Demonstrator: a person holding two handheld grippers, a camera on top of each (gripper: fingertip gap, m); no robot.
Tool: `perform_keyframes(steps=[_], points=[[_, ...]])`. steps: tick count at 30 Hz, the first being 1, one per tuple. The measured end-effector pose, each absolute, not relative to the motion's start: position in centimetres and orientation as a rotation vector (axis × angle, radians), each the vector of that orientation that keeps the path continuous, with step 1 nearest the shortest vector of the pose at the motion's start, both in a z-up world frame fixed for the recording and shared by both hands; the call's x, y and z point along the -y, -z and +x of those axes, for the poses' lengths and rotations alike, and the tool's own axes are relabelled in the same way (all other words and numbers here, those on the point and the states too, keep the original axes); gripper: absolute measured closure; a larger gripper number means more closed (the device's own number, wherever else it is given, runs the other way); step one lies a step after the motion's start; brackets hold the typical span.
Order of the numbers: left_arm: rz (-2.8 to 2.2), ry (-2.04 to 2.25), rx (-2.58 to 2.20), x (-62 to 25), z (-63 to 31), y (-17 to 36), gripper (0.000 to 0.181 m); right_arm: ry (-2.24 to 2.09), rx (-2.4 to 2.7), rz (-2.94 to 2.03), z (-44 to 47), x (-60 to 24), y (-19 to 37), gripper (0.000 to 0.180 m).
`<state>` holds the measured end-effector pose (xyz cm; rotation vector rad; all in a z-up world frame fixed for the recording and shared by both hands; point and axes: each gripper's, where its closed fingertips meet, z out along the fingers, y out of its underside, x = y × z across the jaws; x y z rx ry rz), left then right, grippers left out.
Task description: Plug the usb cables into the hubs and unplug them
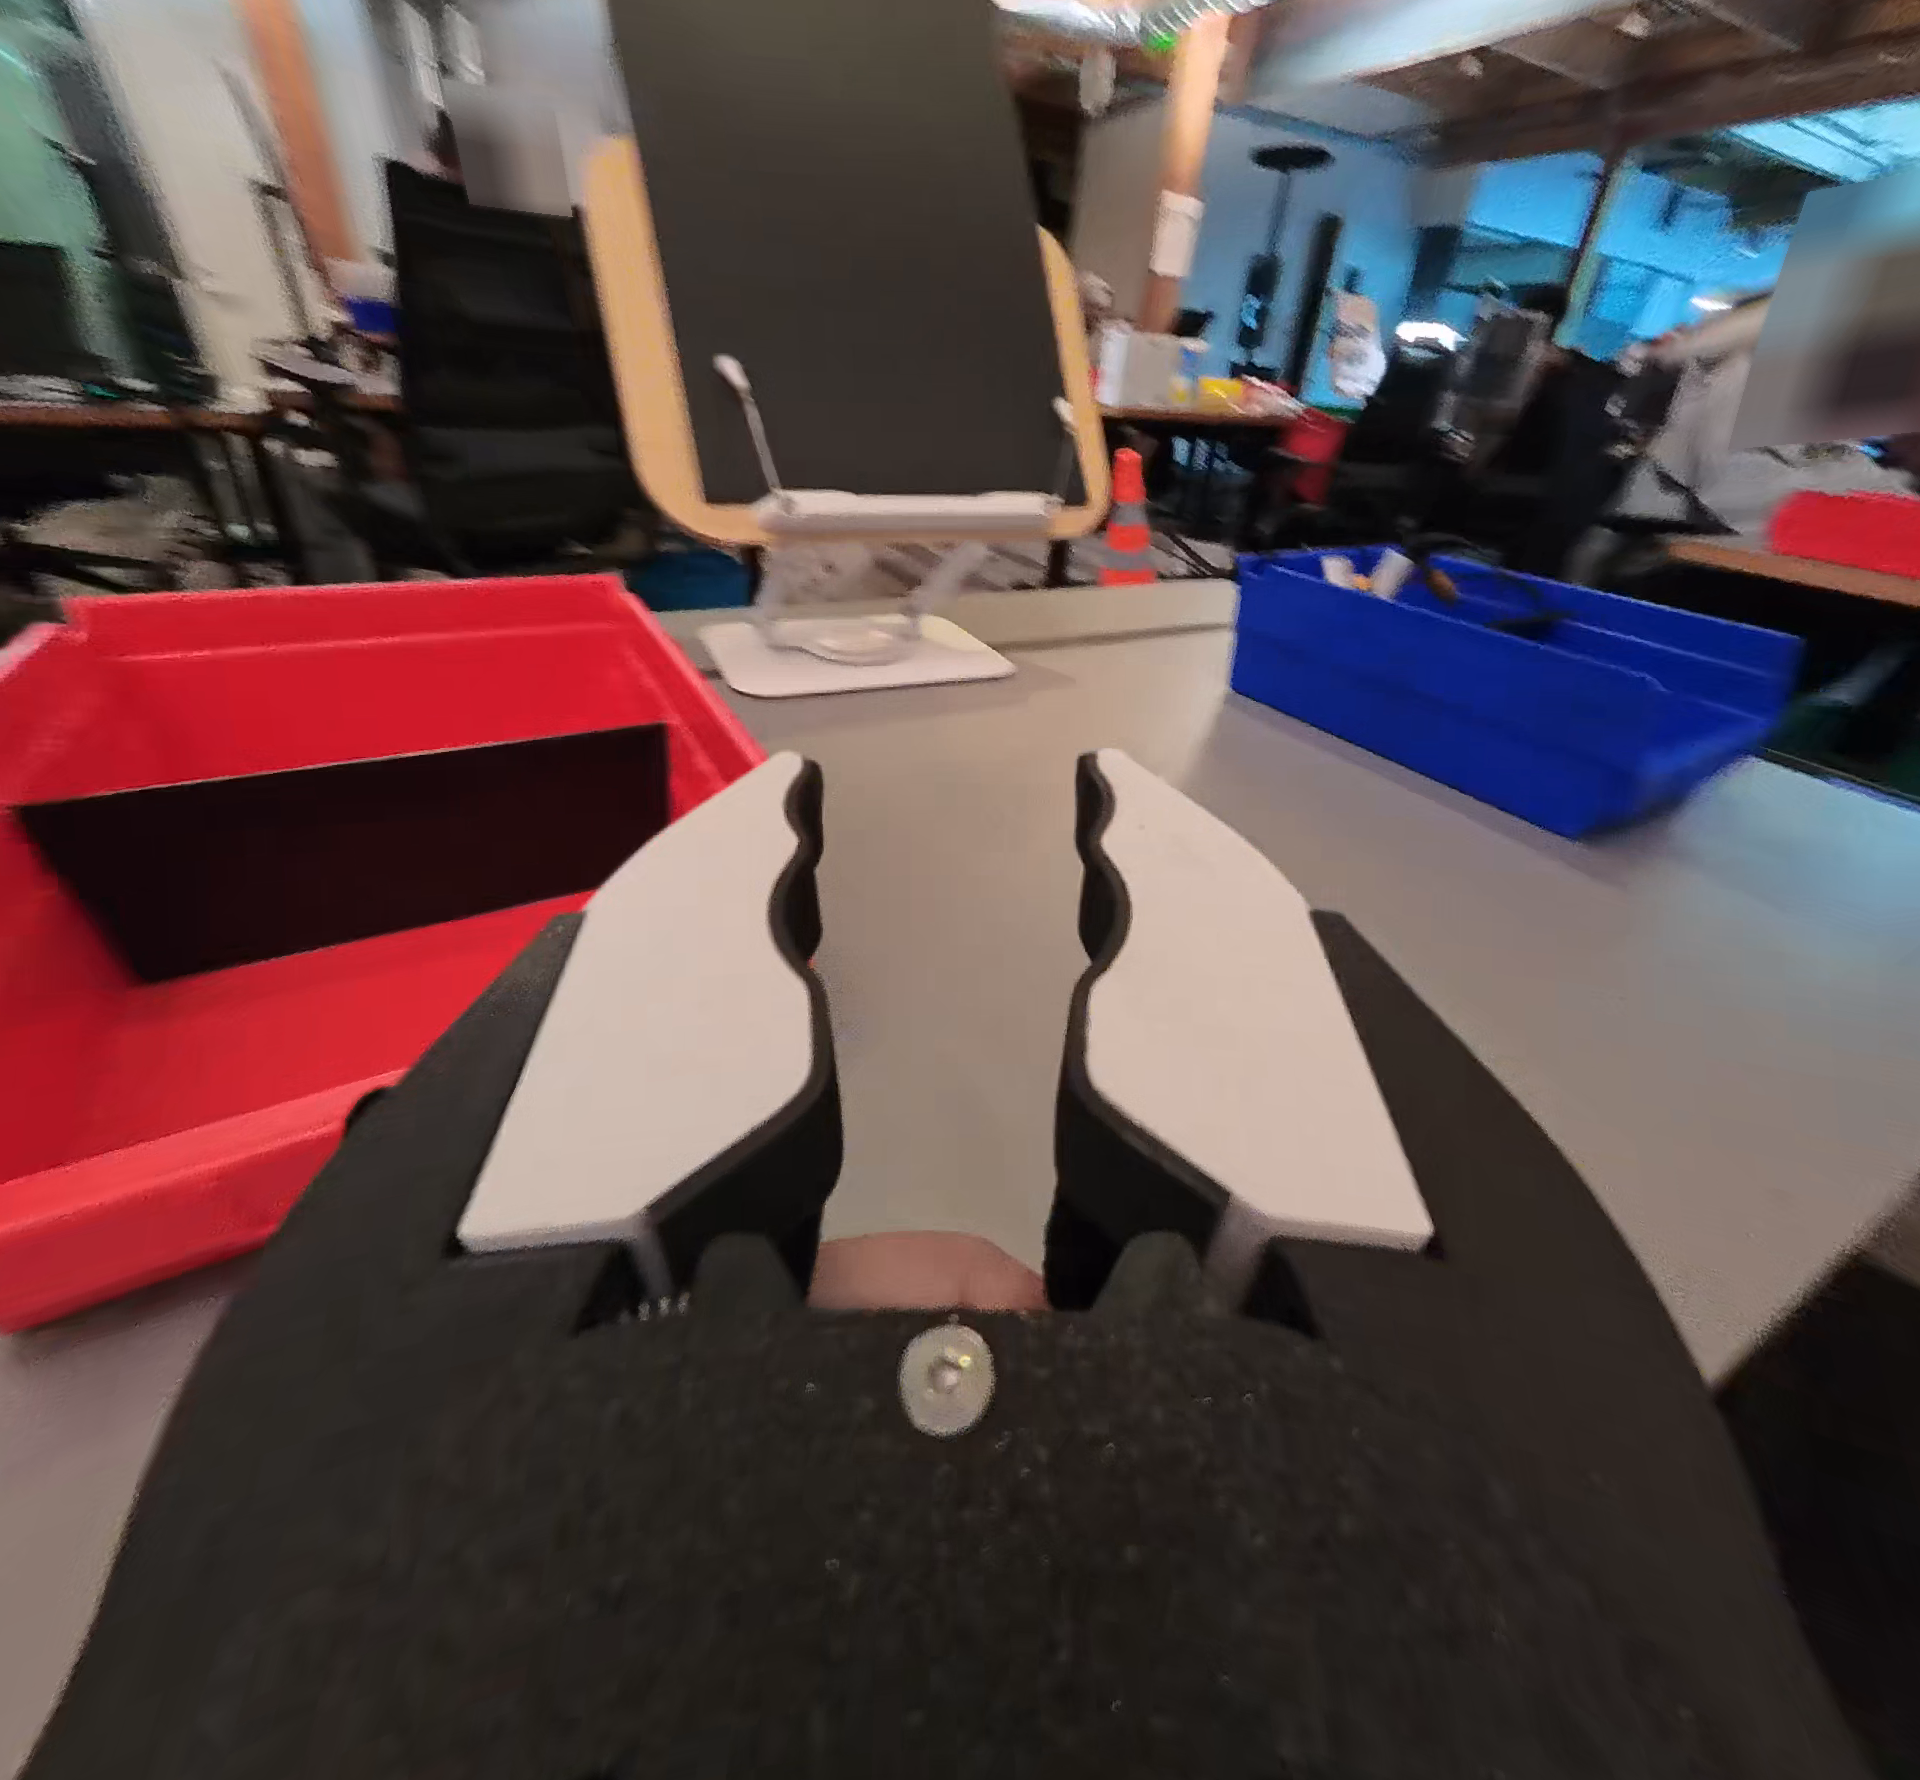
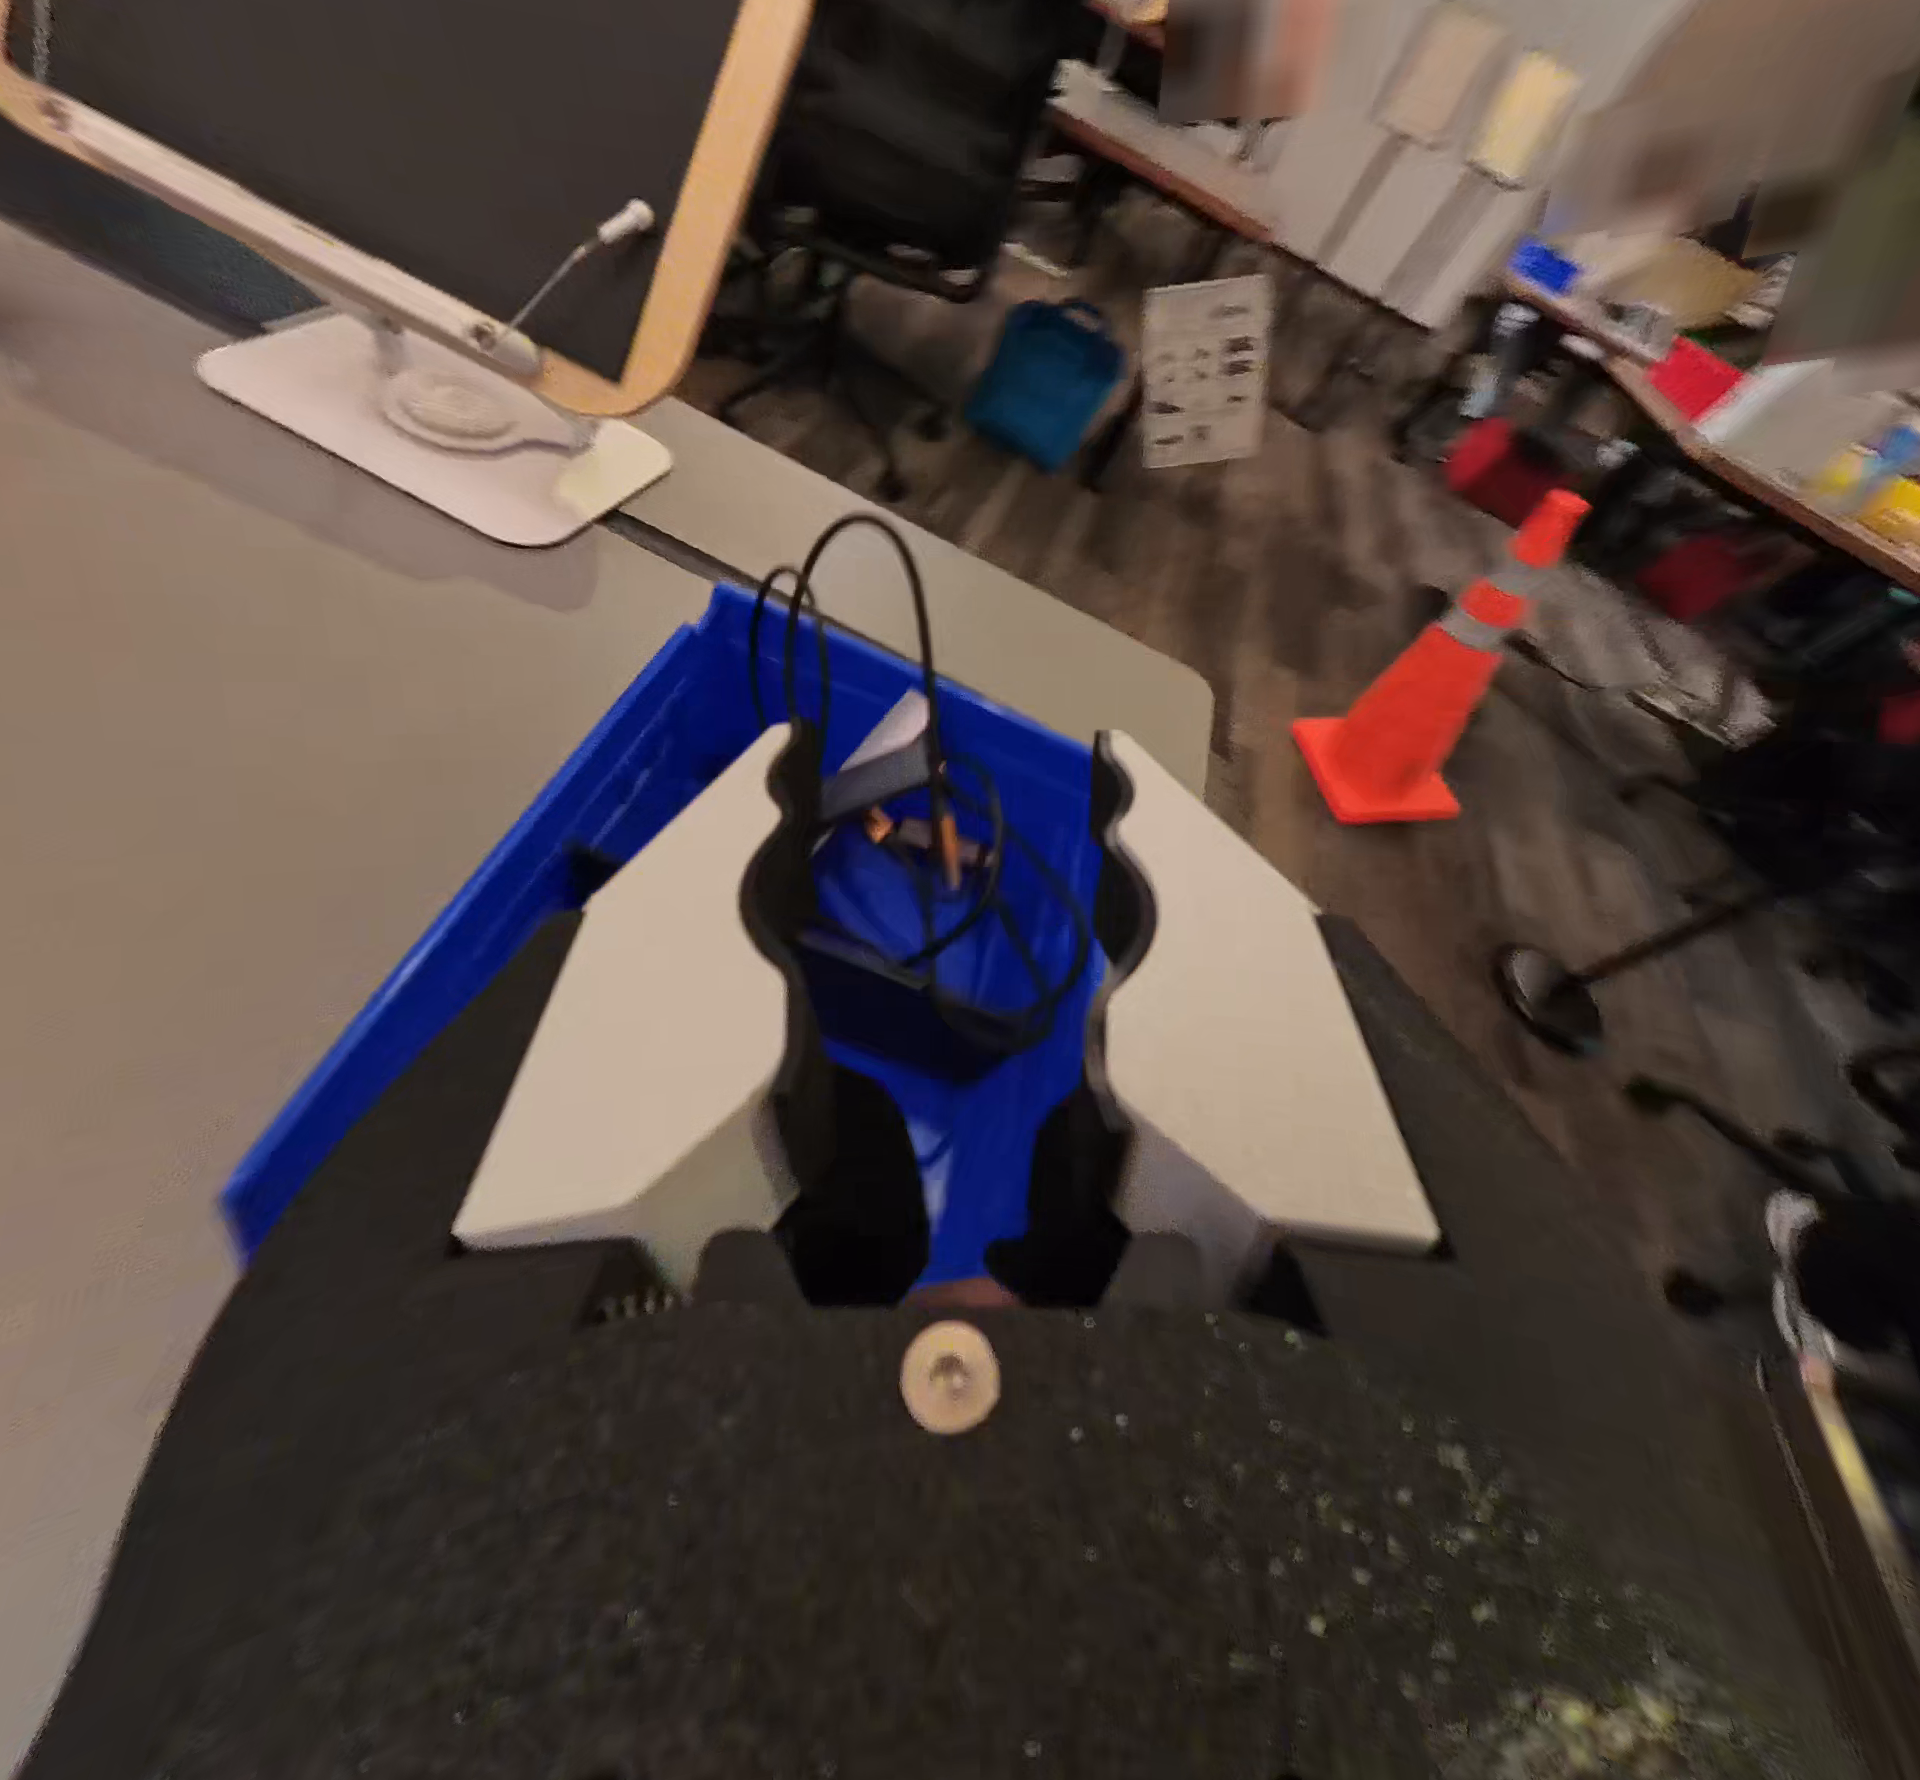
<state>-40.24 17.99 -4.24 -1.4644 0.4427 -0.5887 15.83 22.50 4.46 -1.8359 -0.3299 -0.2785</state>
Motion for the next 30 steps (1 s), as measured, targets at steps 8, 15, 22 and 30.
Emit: perform_keyframes(steps=[8,15,22,30], points=[[-1.682,0.279,-0.286,-21.7,-46.5,8.2,0.15,0.248,-0.018,-1.863,10.3,-13.5,9.9,0.136],[-1.733,0.155,-0.297,-22.5,-50.7,9.5,0.152,0.146,-0.138,-1.866,11.6,-14.1,11.4,0.131],[-1.813,0.258,-0.203,-21.2,-52.3,10.8,0.147,0.136,-0.113,-1.911,11.5,-15.8,12.7,0.134],[-1.819,0.206,-0.236,-19.9,-52.6,10.9,0.147,0.144,-0.095,-1.923,11.2,-16.4,12.7,0.134]])
